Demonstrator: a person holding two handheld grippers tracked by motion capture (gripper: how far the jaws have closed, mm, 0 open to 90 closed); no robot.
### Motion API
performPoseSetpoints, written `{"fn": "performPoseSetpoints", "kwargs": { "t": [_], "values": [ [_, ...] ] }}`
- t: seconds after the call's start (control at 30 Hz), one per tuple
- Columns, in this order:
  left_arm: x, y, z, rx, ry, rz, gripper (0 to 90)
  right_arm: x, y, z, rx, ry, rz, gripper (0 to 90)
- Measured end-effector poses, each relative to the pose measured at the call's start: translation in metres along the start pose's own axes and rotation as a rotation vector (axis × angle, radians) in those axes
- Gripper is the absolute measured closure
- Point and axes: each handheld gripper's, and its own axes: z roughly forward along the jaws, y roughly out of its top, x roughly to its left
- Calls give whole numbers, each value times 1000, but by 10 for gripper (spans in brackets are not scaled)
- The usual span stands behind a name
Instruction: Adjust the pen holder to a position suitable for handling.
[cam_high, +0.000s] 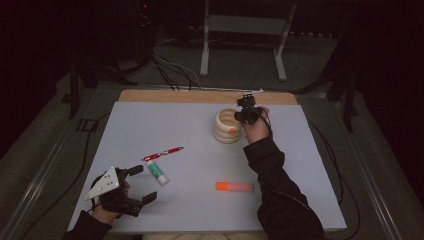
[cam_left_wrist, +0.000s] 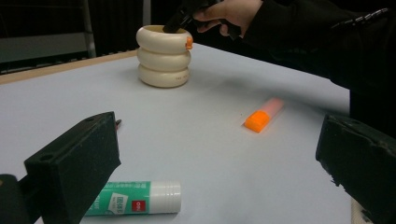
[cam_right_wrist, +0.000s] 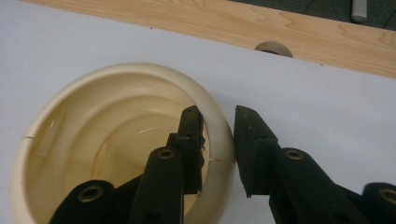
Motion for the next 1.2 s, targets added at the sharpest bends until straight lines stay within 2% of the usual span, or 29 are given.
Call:
{"fn": "performPoseSetpoints", "kwargs": {
  "t": [0.57,0.8,0.97,1.2],
  "values": [
    [0,0,1,4,3,1,3,5,-2,-19,22,46,-49,751],
    [0,0,1,2,2,2,3,13,-7,-34,31,79,-70,751],
    [1,0,1,5,2,4,3,22,-15,-45,43,123,-85,750],
    [0,0,2,6,2,2,3,30,-25,-57,60,134,-92,750]
  ]
}}
